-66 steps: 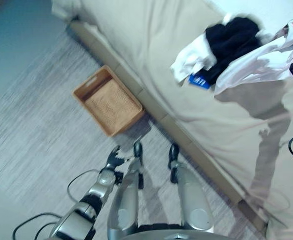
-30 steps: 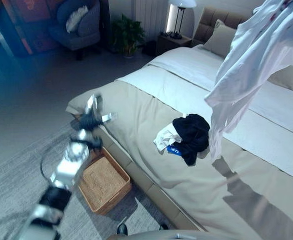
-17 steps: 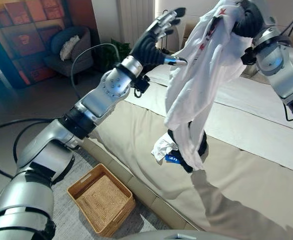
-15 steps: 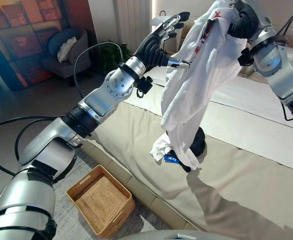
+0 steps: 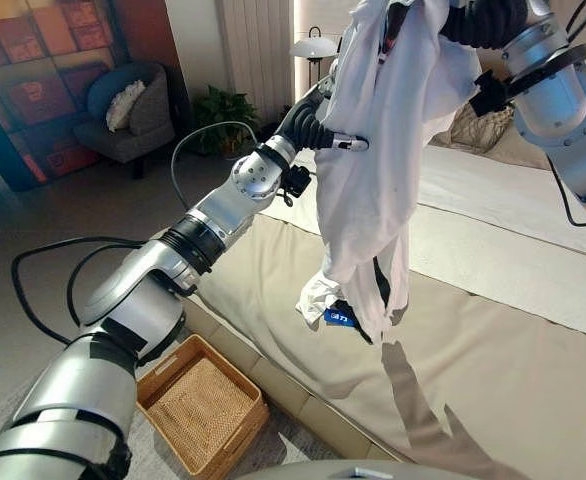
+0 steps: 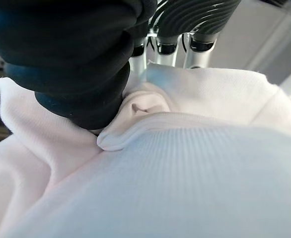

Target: Pick up clothes into the bucket

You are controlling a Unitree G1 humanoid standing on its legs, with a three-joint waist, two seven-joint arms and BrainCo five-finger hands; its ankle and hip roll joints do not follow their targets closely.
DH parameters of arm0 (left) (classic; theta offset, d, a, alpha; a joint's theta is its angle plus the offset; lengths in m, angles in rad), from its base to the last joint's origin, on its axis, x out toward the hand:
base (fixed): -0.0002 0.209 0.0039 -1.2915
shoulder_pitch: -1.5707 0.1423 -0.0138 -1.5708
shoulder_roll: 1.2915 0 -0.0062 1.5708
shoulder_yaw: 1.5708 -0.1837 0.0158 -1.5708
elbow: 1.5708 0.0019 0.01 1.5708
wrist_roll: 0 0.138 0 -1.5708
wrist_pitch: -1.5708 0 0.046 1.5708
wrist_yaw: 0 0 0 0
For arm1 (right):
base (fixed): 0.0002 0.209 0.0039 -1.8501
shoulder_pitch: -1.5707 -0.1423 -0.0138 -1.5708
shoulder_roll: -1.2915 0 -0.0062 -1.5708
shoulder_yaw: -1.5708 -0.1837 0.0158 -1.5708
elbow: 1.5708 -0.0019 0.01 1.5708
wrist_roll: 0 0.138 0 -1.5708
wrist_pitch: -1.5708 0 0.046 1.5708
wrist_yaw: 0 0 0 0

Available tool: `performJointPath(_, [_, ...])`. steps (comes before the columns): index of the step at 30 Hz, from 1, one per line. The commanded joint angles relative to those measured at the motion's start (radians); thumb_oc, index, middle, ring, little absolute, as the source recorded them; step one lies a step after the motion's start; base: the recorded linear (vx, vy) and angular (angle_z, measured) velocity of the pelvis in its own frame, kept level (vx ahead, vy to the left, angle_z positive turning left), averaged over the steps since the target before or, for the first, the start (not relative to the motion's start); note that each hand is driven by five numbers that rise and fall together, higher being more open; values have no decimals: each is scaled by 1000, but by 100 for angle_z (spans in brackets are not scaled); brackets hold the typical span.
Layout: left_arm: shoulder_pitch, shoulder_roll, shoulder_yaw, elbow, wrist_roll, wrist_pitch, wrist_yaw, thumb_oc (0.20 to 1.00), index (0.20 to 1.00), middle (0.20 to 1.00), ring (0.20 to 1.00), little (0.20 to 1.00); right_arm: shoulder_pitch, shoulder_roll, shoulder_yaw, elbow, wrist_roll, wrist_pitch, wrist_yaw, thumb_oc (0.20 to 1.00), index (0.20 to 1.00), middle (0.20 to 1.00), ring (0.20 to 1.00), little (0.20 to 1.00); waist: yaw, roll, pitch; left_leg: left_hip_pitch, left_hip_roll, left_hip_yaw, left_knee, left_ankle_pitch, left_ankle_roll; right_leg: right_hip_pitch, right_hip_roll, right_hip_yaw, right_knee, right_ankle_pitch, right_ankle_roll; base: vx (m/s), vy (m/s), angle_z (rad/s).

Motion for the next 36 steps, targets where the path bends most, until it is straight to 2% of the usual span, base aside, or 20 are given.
performJointPath(1, [-64,-31,54,110,28,-14,36,1000,1000,1000,1000,1000,-30,-16,-135,-16,51,-37,-66,200,200,200,200,200,21,-48,-8,43,-1,8,77,-131,-7,-7,-56,-14,96,-46,73,0,0,0])
performJointPath(4, [-65,-47,55,108,-3,-16,30,1000,1000,1000,1000,1000,-22,-6,-137,-36,60,-41,-59,200,200,200,200,200,20,-47,-6,41,-1,8,78,-130,-7,-8,-57,-13,96,-45,73,0,0,0])
performJointPath(5, [-63,-54,49,75,-78,-21,2,1000,1000,1000,1000,1000,-12,0,-138,-56,74,-45,-48,200,200,200,200,200,18,-46,-4,40,-2,8,78,-129,-7,-9,-56,-14,96,-45,72,0,0,0])
performJointPath(7, [-62,-51,42,46,-136,-24,-22,1000,1000,1000,1000,1000,-4,2,-139,-65,84,-46,-43,200,200,200,200,200,17,-45,-4,40,-3,7,77,-128,-7,-10,-56,-12,96,-43,72,0,0,0])
performJointPath(8, [-66,-19,7,-26,-237,-19,-81,1000,1000,1000,1000,1000,14,4,-136,-83,105,-49,-29,200,200,200,200,200,16,-41,-4,40,-3,8,75,-127,-7,-11,-56,-12,94,-40,73,0,0,0])
performJointPath(9, [-65,-16,6,-28,-239,-18,-82,1000,1000,1000,1000,1000,16,5,-138,-84,106,-49,-29,200,200,200,200,200,15,-42,-5,40,-3,8,75,-127,-7,-11,-56,-11,94,-40,73,0,0,0])
performJointPath(13, [-65,101,-73,-207,-533,27,-235,1000,1000,1000,1000,1000,69,-23,-117,-116,153,-52,24,200,200,200,200,200,16,-39,-13,37,-3,9,69,-122,-10,-14,-56,-12,86,-34,75,0,0,0])
performJointPath(19, [-31,200,-102,-343,-672,68,-327,1000,1000,1000,1000,1000,94,-54,-77,-107,175,-50,69,200,200,200,200,200,18,-43,-19,34,-2,10,66,-118,-12,-17,-55,-13,81,-28,76,0,0,0])
performJointPath(21, [-16,231,-99,-375,-682,64,-340,1000,1000,1000,1000,1000,98,-67,-66,-95,172,-45,79,200,200,200,200,200,21,-44,-20,32,-2,10,66,-116,-13,-17,-55,-14,80,-27,75,0,0,0])
performJointPath(27, [32,247,-74,-424,-715,85,-389,1000,1000,1000,1000,1000,63,-74,-7,-3,108,-16,104,200,200,200,200,200,26,-50,-18,31,-4,8,63,-115,-13,-15,-56,-17,77,-25,75,0,0,0])
performJointPath(28, [51,235,-53,-429,-721,91,-399,918,918,918,918,918,50,-70,10,31,64,-2,111,200,200,200,200,200,29,-55,-16,31,-4,8,64,-115,-12,-13,-58,-17,77,-24,75,0,0,0])
performJointPath(30, [80,215,-22,-429,-730,90,-399,200,200,200,200,200,35,-55,27,87,33,8,114,200,200,200,200,200,31,-55,-14,31,-6,7,64,-116,-11,-13,-59,-18,77,-24,74,0,0,0])
performJointPath(36, [121,149,31,-411,-736,89,-396,200,200,200,200,200,38,-13,22,165,-8,24,118,200,200,200,200,200,36,-61,-8,27,-9,3,66,-117,-7,-15,-61,-18,79,-23,73,0,0,0])
